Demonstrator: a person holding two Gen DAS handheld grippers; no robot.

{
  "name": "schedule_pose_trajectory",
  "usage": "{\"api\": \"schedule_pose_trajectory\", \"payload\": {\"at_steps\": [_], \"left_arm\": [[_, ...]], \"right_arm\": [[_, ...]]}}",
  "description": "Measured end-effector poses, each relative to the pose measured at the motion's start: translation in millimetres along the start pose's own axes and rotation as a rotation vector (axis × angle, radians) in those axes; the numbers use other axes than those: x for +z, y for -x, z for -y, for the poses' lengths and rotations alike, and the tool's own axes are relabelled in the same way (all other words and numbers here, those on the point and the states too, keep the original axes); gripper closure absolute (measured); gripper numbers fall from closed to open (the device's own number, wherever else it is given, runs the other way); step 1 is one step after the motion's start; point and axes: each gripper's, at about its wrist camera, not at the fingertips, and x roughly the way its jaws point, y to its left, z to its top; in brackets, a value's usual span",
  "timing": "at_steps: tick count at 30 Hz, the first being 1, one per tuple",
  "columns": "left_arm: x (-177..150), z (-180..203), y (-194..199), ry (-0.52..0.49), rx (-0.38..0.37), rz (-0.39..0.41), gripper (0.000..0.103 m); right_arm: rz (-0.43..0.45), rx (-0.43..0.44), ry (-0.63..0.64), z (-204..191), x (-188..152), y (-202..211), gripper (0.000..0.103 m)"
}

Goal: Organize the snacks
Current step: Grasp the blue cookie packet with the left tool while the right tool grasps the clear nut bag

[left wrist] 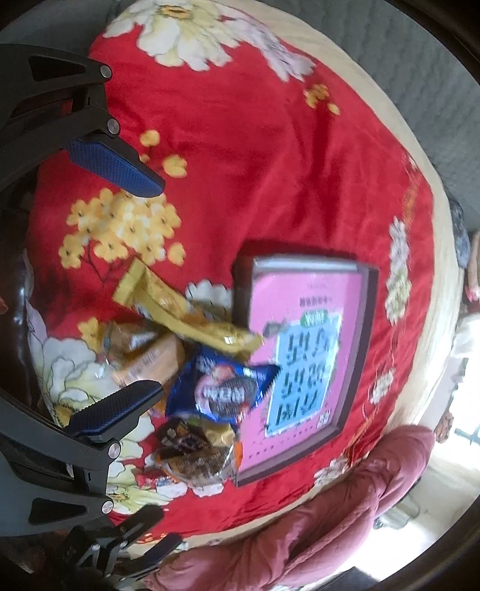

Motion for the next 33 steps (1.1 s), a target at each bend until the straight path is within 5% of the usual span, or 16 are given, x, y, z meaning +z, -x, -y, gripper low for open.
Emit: {"api": "schedule_pose_trajectory", "payload": {"at_steps": [16,28,33], "left_arm": [[30,66,-37,-0.212,-0.01,-0.025,0.004],[31,70,-49,-0.248,0.05,-0.028,0.004],[32,72,-52,-0.252,0.054,-0.037,0.015]], "right_arm": [[-0.046,-0.008,0.036,-3,8,-47,0.003],[-0.074,0.031,0.071,-8,8,-70,0.033],[-0.078,0.076,0.072,-9,8,-74,0.046]]}}
